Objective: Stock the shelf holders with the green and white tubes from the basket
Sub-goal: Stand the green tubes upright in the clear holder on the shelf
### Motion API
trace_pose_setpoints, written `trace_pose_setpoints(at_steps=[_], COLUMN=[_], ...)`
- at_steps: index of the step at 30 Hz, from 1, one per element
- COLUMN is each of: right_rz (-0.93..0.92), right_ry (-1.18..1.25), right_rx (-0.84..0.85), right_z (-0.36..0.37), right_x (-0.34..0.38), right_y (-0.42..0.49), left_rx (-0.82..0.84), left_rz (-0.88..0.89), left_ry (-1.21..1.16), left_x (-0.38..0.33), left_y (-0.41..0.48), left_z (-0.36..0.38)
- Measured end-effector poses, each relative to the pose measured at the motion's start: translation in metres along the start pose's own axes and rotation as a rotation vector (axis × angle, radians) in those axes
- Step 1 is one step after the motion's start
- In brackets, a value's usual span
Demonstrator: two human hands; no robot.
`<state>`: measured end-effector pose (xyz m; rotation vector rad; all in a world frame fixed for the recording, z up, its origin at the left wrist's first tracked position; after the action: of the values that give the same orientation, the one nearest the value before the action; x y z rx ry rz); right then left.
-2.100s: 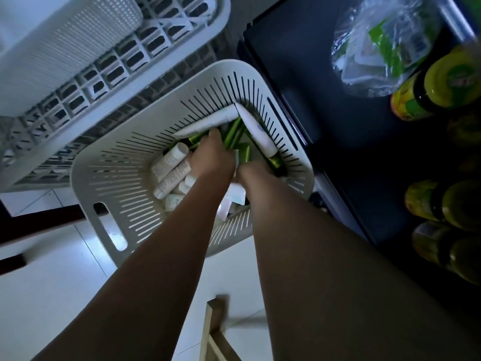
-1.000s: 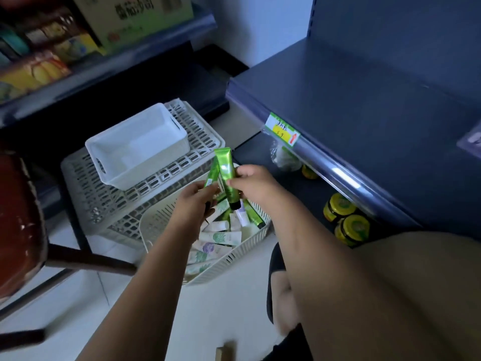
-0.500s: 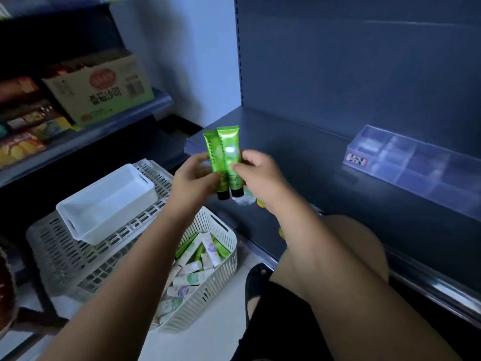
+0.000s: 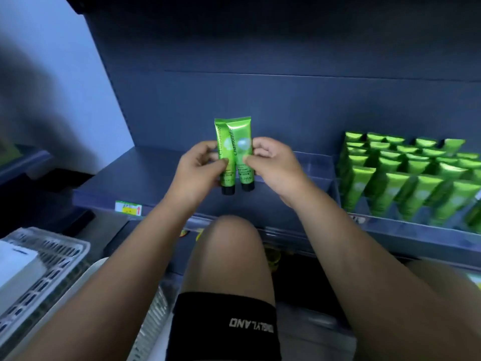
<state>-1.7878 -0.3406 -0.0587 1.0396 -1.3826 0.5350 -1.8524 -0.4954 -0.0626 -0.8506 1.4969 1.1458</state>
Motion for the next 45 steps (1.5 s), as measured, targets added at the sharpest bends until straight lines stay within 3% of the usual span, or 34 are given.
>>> trace_pose_setpoints(at_steps=[9,16,21,28,45], right_rz=[-0.035,0.038,0.009,-0.106,-0.115], right_ry=[-0.033,-0.048,-0.074,-0.050,-0.112], right_rx=[-0.265,-0.435,-0.636,-0.799,-0.862], right_z=[-0.144,-0.245,-0.302,-0.346,-0.376], right_x=[0.012,-0.014,-0.035,-0.031,-0.043], right_y=[-0.047,-0.087,-0.115,-0.113,-0.107], left_rx=[0.223,0.428,0.471,0.504,0.538], left_rz=[0.027,0.034,0.072,0.131,0.304], left_ry=[-0.121,-0.124,-0.155,-0.127,0.000], left_x=[-0.015,-0.013,-0.016,-0.015,-0.004], left_y=[-0.038,-0.074,-0.088,-0.092,-0.086], left_z=[0.130,0.222,0.275,0.328,0.370])
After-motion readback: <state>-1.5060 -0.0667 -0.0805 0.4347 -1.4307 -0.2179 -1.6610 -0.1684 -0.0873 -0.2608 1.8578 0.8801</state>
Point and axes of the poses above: each hand's wrist, its own y-axis towards the middle knuckle, its own z-axis out of the palm, x = y × z, the point moved 4 cm from there along y, towards the middle knuckle, and after that the axes turned 8 degrees about -x, right-handed, at the moved point
